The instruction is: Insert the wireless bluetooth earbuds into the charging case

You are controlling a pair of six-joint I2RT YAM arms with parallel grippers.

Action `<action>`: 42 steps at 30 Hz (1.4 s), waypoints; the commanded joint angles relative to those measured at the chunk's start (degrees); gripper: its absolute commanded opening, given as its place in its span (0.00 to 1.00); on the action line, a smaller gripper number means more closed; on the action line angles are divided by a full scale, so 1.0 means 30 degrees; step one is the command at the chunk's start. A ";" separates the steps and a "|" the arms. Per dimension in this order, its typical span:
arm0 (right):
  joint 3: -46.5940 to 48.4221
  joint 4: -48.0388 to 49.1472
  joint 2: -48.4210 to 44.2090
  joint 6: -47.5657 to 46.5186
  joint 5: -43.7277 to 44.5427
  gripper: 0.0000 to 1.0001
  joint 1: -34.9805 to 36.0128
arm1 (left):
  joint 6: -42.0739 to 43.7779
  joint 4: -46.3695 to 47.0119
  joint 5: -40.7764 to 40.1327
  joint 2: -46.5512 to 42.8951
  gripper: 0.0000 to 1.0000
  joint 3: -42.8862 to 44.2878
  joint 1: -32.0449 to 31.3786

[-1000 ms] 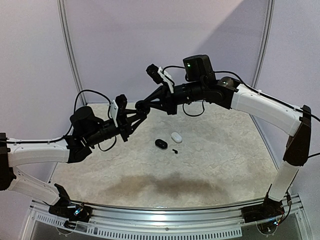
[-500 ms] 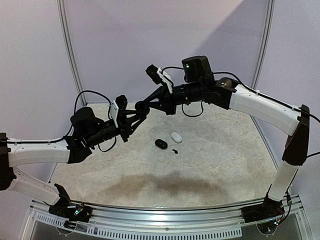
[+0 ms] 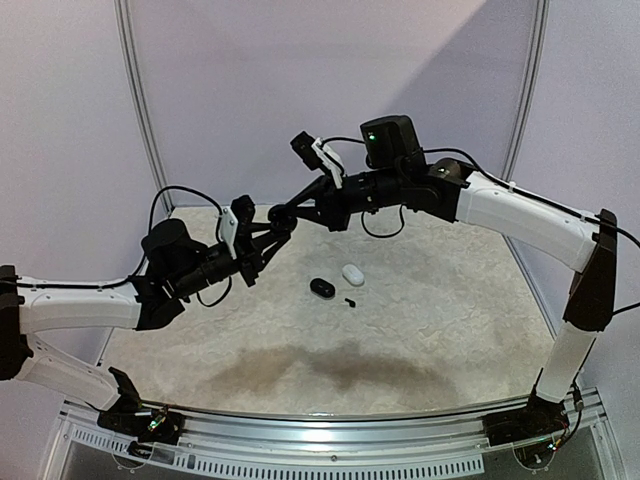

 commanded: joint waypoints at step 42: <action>0.4347 -0.8165 0.0979 0.7631 0.9596 0.46 0.1975 | 0.2833 0.5776 -0.3019 0.3846 0.00 -0.0222 -0.0968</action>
